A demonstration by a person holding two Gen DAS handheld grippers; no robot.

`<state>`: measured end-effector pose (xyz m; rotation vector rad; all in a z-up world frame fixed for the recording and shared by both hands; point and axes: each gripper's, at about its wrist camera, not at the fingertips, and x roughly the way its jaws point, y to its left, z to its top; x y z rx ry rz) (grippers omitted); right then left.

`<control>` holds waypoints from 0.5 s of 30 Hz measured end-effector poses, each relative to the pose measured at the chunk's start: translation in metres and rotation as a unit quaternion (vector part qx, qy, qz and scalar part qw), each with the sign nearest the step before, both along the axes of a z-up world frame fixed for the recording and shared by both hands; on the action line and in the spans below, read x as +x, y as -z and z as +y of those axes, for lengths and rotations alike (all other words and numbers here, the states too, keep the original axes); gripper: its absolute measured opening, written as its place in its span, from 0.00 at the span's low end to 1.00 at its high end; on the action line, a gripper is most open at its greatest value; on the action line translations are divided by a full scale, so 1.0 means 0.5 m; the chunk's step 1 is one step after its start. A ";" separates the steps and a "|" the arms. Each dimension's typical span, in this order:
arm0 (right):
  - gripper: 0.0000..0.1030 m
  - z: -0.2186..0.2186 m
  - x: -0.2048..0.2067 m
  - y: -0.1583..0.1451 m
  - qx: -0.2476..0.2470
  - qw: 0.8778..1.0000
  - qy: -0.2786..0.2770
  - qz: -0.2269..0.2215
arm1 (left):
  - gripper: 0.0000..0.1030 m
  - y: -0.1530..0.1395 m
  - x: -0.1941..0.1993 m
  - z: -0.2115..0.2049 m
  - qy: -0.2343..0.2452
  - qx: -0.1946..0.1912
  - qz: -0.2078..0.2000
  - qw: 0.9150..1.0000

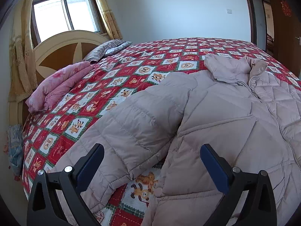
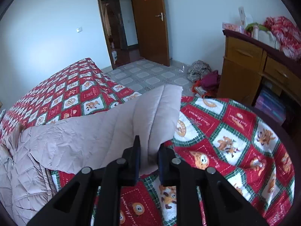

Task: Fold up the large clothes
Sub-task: 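Grasp the jacket sleeve cuff with the right gripper and lift it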

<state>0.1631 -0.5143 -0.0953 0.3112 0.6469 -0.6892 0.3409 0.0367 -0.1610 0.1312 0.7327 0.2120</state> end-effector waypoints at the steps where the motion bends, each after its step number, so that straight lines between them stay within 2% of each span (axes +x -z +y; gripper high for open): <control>1: 0.17 0.006 0.009 -0.007 -0.007 1.000 -0.002 0.004 | 0.99 -0.002 -0.001 0.003 0.000 -0.003 0.001 1.000; 6: 0.14 0.027 0.016 -0.045 -0.001 0.999 -0.025 -0.029 | 0.99 -0.004 -0.011 0.020 0.004 -0.008 -0.003 1.000; 11: 0.14 0.108 0.038 -0.110 -0.040 0.996 -0.061 -0.050 | 0.99 -0.001 -0.003 0.048 -0.007 -0.011 0.000 1.000; 15: 0.14 0.206 0.073 -0.162 -0.082 0.988 -0.112 -0.068 | 0.99 -0.006 0.007 0.073 -0.020 -0.009 -0.004 1.000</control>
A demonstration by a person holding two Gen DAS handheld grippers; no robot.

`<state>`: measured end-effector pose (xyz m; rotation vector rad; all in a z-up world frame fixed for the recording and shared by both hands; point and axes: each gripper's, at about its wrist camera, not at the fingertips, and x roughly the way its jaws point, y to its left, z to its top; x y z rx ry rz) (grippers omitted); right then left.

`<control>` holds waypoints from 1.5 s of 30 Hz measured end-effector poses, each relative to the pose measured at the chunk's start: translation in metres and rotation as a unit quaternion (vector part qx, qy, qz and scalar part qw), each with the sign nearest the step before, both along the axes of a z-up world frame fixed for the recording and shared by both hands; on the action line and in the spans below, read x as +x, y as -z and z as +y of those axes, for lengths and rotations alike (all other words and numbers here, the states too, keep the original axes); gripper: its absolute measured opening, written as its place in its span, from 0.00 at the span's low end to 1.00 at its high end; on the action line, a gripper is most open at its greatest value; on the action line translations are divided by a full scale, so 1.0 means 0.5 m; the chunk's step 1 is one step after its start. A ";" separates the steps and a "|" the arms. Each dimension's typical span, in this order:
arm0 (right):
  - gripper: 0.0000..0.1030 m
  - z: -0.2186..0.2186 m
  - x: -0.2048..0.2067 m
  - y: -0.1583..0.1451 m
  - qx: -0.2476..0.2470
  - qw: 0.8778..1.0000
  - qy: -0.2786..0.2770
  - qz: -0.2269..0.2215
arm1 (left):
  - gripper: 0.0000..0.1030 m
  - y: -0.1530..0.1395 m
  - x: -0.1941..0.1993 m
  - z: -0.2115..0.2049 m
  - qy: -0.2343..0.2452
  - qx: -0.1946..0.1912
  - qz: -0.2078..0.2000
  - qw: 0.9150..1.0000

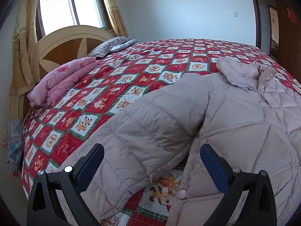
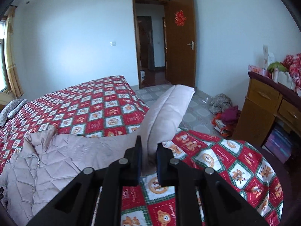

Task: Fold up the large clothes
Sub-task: 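Grasp the jacket sleeve cuff with the right gripper and lift it, then carry the sleeve with the right gripper across the jacket body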

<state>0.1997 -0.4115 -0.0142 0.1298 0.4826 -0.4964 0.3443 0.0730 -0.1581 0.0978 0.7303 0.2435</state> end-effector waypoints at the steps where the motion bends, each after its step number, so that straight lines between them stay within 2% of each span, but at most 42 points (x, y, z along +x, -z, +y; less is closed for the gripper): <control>1: 0.14 0.028 0.010 -0.010 -0.013 1.000 -0.014 -0.005 | 0.99 -0.001 0.001 0.007 -0.003 0.000 0.000 1.000; 7: 0.14 0.200 0.083 -0.038 -0.074 0.991 -0.108 -0.016 | 0.99 -0.009 -0.002 0.049 -0.017 0.000 -0.003 1.000; 15: 0.14 0.387 0.159 -0.007 -0.124 0.971 -0.204 -0.003 | 0.99 -0.013 -0.006 0.105 -0.039 0.002 -0.006 0.999; 21: 0.14 0.502 0.196 0.043 -0.120 0.958 -0.261 0.014 | 0.99 -0.012 0.003 0.131 -0.051 -0.005 -0.005 0.999; 30: 0.14 0.665 0.230 0.173 -0.079 0.932 -0.349 0.064 | 0.99 -0.015 0.014 0.160 -0.065 0.004 -0.006 0.998; 40: 0.14 0.757 0.235 0.300 -0.055 0.906 -0.399 0.128 | 0.99 -0.016 0.018 0.167 -0.065 0.009 -0.006 0.998; 43: 0.21 0.759 0.242 0.332 -0.045 0.899 -0.404 0.163 | 0.99 -0.018 0.022 0.157 -0.062 0.013 -0.004 0.998; 45: 0.52 0.754 0.229 0.336 -0.035 0.888 -0.424 0.173 | 0.99 -0.025 0.023 0.150 -0.059 0.013 -0.008 0.998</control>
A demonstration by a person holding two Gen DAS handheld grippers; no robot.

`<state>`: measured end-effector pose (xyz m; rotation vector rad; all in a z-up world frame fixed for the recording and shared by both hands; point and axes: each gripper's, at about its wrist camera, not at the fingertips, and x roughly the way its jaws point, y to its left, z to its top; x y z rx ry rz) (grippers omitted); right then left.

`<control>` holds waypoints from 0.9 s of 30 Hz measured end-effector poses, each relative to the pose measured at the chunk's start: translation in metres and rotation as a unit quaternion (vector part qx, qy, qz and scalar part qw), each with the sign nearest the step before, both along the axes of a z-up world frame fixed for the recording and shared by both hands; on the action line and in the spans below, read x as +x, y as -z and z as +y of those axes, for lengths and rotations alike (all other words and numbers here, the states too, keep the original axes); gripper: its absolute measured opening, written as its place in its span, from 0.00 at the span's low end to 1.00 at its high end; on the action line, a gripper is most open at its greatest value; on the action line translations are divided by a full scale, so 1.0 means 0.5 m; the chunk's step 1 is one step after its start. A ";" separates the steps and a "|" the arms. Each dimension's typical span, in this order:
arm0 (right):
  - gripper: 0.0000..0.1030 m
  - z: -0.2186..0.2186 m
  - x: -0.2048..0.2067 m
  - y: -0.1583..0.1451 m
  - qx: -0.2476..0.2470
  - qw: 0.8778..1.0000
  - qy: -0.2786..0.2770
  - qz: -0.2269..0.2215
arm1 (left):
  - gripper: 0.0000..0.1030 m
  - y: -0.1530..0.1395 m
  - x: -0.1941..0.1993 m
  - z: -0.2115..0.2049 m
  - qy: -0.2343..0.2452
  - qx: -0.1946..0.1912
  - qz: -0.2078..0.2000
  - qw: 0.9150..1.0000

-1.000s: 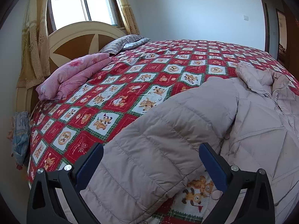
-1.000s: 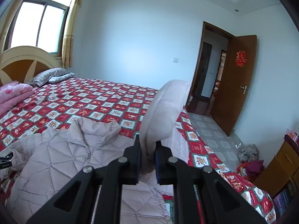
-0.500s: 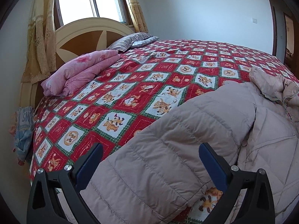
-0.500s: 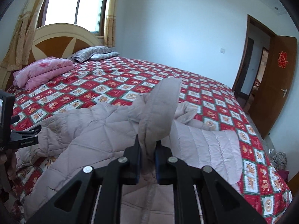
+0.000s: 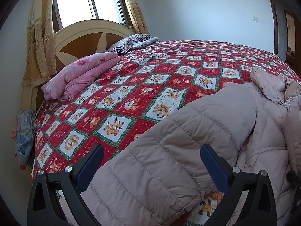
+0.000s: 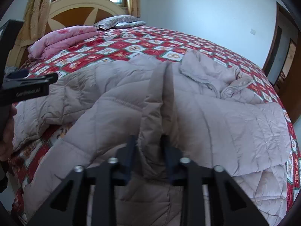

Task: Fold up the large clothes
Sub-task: 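Carry the sleeve with the right gripper across the jacket body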

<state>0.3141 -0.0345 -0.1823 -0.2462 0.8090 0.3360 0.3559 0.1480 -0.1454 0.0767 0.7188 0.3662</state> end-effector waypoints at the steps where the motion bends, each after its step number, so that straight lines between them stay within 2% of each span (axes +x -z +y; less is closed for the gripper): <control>1: 0.75 -0.003 -0.012 -0.004 0.009 1.000 -0.013 0.005 | 0.99 -0.006 0.000 -0.004 0.002 -0.001 -0.004 1.000; 2: 0.80 -0.007 -0.029 -0.013 0.022 1.000 -0.019 0.002 | 0.99 -0.014 0.000 -0.008 0.002 -0.002 -0.010 1.000; 4: 0.79 -0.008 -0.064 -0.029 0.038 0.998 -0.040 -0.002 | 0.99 -0.030 0.004 -0.021 0.003 -0.008 -0.016 1.000; 7: 0.79 -0.023 -0.115 -0.051 0.036 0.998 -0.060 -0.006 | 0.99 -0.064 0.005 -0.061 0.018 -0.022 -0.031 0.999; 9: 0.73 -0.055 -0.132 -0.065 0.047 0.998 -0.052 -0.004 | 0.99 -0.089 0.003 -0.102 0.037 -0.025 -0.045 0.998; 11: 0.58 -0.089 -0.130 -0.076 0.041 0.999 -0.028 -0.004 | 0.99 -0.108 0.002 -0.151 0.062 -0.031 -0.056 0.996; 14: 0.48 -0.166 -0.096 -0.084 0.012 0.999 0.038 -0.018 | 0.99 -0.112 0.009 -0.236 0.098 -0.021 -0.059 0.993; 17: 0.48 -0.284 -0.029 -0.095 0.007 0.989 0.142 -0.038 | 0.99 -0.083 0.028 -0.310 0.112 0.016 -0.054 0.992; 19: 0.46 -0.372 0.022 -0.098 0.025 0.976 0.213 -0.040 | 0.99 -0.043 0.044 -0.350 0.113 0.059 -0.036 0.991; 20: 0.45 -0.408 0.047 -0.097 0.036 0.970 0.238 -0.039 | 0.99 -0.023 0.052 -0.362 0.116 0.067 -0.025 0.991; 24: 0.44 -0.487 0.145 -0.055 0.116 0.966 0.230 -0.008 | 0.99 0.052 0.075 -0.370 0.107 0.085 0.004 0.991; 27: 0.41 -0.500 0.208 0.006 0.095 0.963 0.250 0.027 | 0.99 0.092 0.092 -0.362 0.100 0.084 0.018 0.991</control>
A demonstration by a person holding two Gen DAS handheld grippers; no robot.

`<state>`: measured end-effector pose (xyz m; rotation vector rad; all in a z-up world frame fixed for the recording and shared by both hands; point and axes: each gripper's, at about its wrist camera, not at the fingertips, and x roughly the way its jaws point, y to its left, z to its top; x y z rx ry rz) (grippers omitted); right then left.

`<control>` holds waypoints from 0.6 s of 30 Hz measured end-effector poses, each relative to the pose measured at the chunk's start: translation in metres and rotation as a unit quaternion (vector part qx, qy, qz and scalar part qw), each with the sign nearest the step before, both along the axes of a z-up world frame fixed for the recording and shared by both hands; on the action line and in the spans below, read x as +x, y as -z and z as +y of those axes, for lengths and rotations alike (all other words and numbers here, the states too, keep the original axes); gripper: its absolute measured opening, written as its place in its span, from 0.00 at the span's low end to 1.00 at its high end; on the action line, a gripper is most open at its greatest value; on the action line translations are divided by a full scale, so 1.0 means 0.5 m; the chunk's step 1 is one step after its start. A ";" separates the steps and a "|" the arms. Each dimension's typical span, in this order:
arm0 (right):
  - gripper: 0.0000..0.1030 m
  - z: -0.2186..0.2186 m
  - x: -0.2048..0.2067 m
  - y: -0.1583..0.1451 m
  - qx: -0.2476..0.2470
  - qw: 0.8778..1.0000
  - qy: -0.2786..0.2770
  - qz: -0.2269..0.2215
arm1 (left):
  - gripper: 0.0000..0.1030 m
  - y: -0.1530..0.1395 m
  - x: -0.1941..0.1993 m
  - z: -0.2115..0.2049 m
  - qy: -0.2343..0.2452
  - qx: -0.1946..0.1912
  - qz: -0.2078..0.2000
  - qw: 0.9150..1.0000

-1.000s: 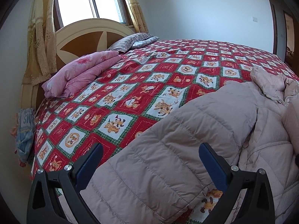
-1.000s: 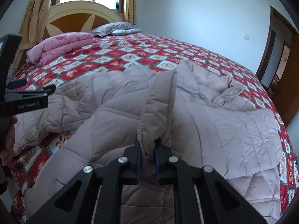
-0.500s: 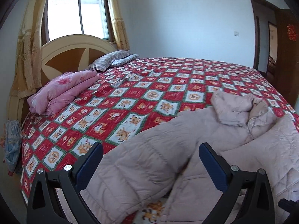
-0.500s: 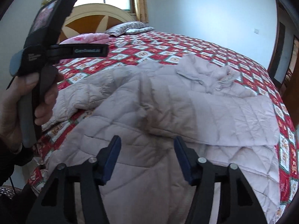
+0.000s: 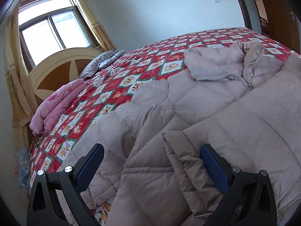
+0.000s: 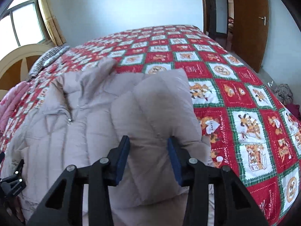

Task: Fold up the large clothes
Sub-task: 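Carry the sleeve with the right gripper across the jacket body, then lay the sleeve on the jacket and open the right gripper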

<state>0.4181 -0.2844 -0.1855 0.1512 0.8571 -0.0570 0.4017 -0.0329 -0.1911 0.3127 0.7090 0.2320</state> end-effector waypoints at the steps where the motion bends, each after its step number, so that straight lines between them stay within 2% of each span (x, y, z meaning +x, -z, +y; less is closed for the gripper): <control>1: 0.39 0.000 0.010 0.019 -0.001 1.000 0.000 0.011 | 0.99 0.007 0.004 0.002 0.001 -0.007 0.003 1.000; 3: 0.37 0.005 0.019 0.041 -0.014 1.000 0.007 0.014 | 0.99 0.016 0.009 -0.002 0.005 -0.008 0.002 1.000; 7: 0.37 0.006 0.006 0.059 -0.023 1.000 0.013 -0.008 | 0.99 0.034 0.026 -0.009 0.009 -0.005 -0.002 1.000; 12: 0.36 -0.025 -0.026 0.064 0.001 0.999 0.034 -0.023 | 0.99 0.042 0.054 0.003 0.013 -0.026 0.017 0.999; 18: 0.36 -0.014 -0.014 0.061 -0.025 0.999 0.032 -0.009 | 0.99 0.045 0.060 0.010 0.014 -0.040 0.023 0.999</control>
